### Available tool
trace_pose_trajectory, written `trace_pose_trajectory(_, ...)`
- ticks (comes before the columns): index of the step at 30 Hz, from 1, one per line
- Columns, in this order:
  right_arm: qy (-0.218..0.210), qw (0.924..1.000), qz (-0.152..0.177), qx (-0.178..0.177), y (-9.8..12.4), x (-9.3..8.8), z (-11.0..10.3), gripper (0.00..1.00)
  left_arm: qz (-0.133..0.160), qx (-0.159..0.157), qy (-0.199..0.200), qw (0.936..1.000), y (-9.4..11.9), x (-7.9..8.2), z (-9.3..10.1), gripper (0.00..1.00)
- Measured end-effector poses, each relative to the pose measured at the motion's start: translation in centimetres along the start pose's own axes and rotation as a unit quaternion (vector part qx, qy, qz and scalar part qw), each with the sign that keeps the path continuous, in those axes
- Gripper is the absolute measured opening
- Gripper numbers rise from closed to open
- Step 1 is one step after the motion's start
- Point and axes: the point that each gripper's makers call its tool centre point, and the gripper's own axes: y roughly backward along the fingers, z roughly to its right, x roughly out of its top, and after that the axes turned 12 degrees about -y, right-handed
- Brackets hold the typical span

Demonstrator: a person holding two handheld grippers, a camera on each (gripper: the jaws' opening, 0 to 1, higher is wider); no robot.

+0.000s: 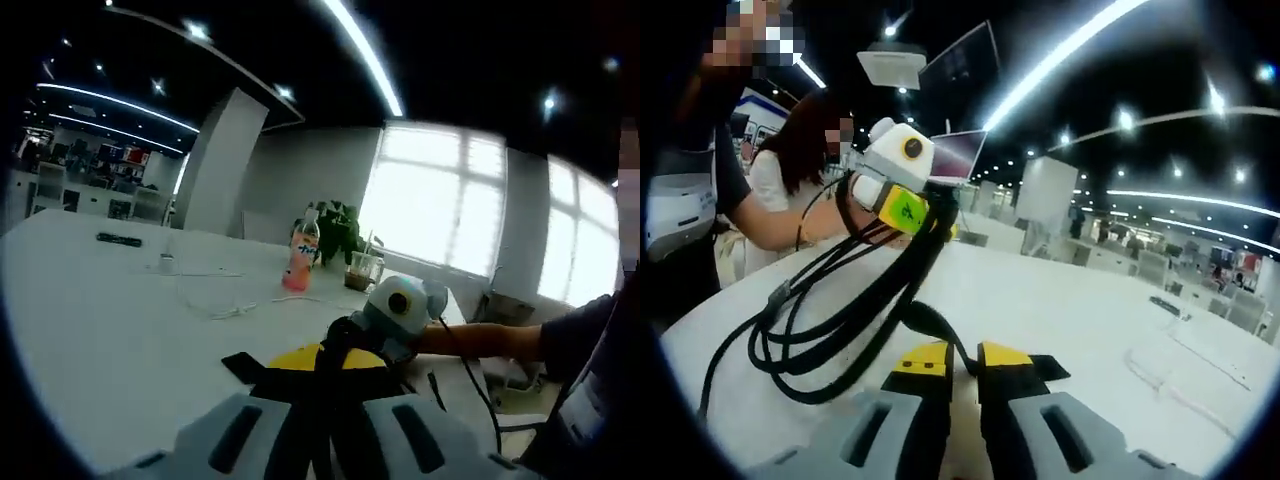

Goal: Coil the Type-C to USB data cable on the desktop and secure it with Velcro straps.

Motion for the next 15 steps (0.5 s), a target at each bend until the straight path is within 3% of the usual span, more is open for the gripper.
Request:
trace_pose_trajectory(5,-0.008,0.9998,-0.003,-0.015,0.9,-0.3,0.1,0.14,-0.011,-0.005,0.006,0.9999,-1.7,-0.6,-1.1,0.04)
trace_pose_trajectory(10,0.027,0.9991,0.002,-0.032,1.5,0.0,-0.2,0.16,-0.028,-0.015,0.019,0.9993,-2.7,-2.8,-1.6,0.04)
trace_pose_trajectory(15,0.040,0.9988,-0.008,-0.028,2.0,-0.3,-0.5,0.21,-0.055,-0.009,-0.006,0.9984,-2.7,-4.3,-1.3,0.04)
